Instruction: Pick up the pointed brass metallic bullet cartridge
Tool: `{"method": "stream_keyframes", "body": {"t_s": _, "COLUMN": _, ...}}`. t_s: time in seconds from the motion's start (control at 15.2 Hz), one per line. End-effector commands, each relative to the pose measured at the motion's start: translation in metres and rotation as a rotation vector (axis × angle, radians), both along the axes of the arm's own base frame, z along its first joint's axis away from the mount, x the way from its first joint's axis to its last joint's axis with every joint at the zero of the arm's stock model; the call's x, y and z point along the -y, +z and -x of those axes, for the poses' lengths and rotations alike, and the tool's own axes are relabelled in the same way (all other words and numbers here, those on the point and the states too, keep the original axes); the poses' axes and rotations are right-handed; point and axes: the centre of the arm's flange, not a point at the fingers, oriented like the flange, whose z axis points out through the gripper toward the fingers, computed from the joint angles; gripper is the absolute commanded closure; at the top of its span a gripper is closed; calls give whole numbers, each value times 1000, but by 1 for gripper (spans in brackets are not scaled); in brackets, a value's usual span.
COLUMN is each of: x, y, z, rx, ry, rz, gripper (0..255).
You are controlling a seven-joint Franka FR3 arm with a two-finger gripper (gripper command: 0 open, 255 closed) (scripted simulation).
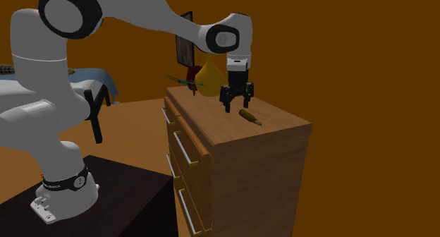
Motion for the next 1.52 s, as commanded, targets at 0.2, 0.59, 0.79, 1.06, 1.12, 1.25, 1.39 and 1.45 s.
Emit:
{"method": "stream_keyframes", "body": {"t_s": 0.2, "x": -42, "y": -8, "z": -47, "rx": 12, "ry": -99, "rz": -13, "gripper": 0}}
{"method": "stream_keyframes", "body": {"t_s": 0.59, "x": -42, "y": -35, "z": -47, "rx": 12, "ry": -99, "rz": -13, "gripper": 0}}
{"method": "stream_keyframes", "body": {"t_s": 0.79, "x": -42, "y": -48, "z": -47, "rx": 12, "ry": -99, "rz": -13, "gripper": 0}}
{"method": "stream_keyframes", "body": {"t_s": 1.06, "x": -42, "y": -48, "z": -47, "rx": 12, "ry": -99, "rz": -13, "gripper": 255}}
{"method": "stream_keyframes", "body": {"t_s": 1.12, "x": -42, "y": -48, "z": -47, "rx": 12, "ry": -99, "rz": -13, "gripper": 255}}
{"method": "stream_keyframes", "body": {"t_s": 1.25, "x": -42, "y": -48, "z": -47, "rx": 12, "ry": -99, "rz": -13, "gripper": 255}}
{"method": "stream_keyframes", "body": {"t_s": 1.39, "x": -42, "y": -48, "z": -47, "rx": 12, "ry": -99, "rz": -13, "gripper": 255}}
{"method": "stream_keyframes", "body": {"t_s": 1.45, "x": -42, "y": -48, "z": -47, "rx": 12, "ry": -99, "rz": -13, "gripper": 255}}
